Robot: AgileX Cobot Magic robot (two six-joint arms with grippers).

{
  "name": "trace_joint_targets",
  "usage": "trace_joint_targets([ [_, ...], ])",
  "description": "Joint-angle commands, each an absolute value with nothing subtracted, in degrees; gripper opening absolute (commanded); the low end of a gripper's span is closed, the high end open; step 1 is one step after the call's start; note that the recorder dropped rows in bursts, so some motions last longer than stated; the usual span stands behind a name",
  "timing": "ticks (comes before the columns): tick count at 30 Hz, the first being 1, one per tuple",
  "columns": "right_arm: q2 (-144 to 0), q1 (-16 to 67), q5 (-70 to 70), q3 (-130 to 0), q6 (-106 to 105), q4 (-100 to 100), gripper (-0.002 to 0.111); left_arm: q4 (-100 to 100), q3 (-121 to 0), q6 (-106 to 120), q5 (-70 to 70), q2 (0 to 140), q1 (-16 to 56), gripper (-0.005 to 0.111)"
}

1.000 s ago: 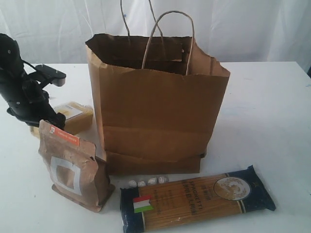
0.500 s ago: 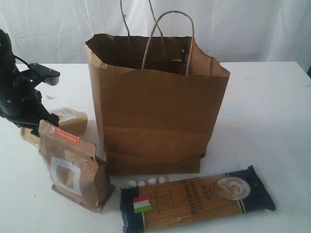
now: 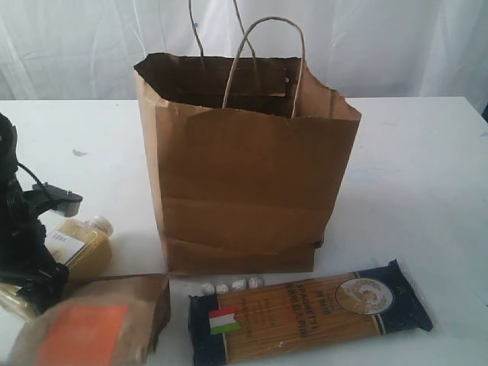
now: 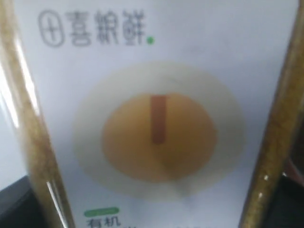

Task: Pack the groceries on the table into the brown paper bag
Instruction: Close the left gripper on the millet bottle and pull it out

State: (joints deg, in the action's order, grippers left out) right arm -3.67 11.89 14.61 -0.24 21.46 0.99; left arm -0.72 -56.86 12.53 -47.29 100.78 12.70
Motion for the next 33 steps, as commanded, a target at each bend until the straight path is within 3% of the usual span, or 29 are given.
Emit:
trace_joint_targets([
  [1, -3.5, 11.5, 14.1, 0.0, 21.5, 0.4, 0.000, 0.0, -55.4, 10.8, -46.8, 100.0, 12.7, 0.000],
  [4, -3.5, 11.5, 14.1, 0.0, 21.5, 0.4, 0.000, 0.0, -56.3, 10.5, -46.0, 100.0, 12.7, 0.000],
  [7, -3.5, 11.5, 14.1, 0.0, 21.5, 0.4, 0.000, 0.0, -57.9, 10.0, -45.4, 100.0, 12.7, 0.011],
  [15, -3.5, 11.5, 14.1, 0.0, 21.5, 0.4, 0.000, 0.0, -59.5, 10.0, -40.8, 100.0, 12.7, 0.073],
  [33, -3.5, 11.5, 14.1, 0.0, 21.5, 0.4, 0.000, 0.9, -59.5, 8.6, -42.6, 100.0, 12.7, 0.077],
])
